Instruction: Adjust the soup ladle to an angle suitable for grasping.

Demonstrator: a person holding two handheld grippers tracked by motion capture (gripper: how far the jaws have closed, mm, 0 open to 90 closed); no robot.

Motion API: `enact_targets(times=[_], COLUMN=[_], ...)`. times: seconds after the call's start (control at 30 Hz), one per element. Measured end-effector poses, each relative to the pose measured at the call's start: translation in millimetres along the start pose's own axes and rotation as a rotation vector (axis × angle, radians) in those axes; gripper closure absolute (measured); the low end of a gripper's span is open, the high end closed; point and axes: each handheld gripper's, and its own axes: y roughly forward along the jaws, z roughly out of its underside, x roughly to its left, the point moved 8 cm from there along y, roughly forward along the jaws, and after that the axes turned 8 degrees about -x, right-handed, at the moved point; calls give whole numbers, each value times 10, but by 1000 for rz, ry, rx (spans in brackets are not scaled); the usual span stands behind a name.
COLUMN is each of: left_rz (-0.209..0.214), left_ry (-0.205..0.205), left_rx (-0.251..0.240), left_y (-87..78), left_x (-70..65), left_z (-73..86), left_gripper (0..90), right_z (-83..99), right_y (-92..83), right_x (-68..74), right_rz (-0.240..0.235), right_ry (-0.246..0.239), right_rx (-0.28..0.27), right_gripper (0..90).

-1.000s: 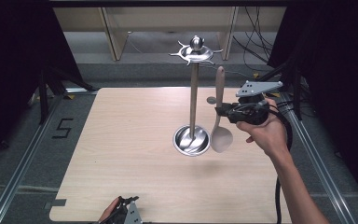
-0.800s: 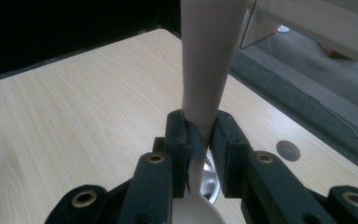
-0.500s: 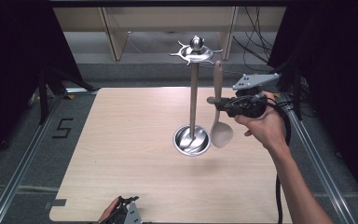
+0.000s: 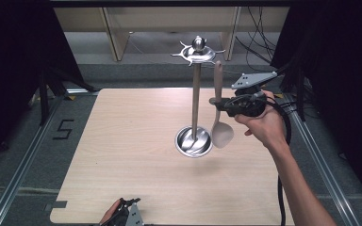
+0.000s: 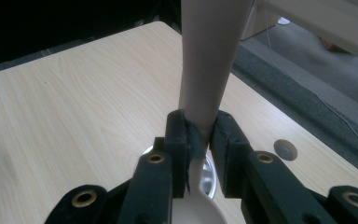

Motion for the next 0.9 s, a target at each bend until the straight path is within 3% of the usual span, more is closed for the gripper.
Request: enact_targets(times=[0.47,0.8,0.9], left_rz=[-1,-9,0], left_ry=[-6,-5,-3], left_rx=[-7,-7,-1], left_y=[-2,-3,-11], left_x=[2,7,2], left_z=[-4,-4,-4], left_gripper=[149,149,149], right_z=[-2,-17,-6], right_y=[97,146,138], right_x=[0,-8,6], right_rz=[-3,-2,-9], right_ry=[19,0,15], right_rx=[22,-3,-8], right_gripper=[777,776,775])
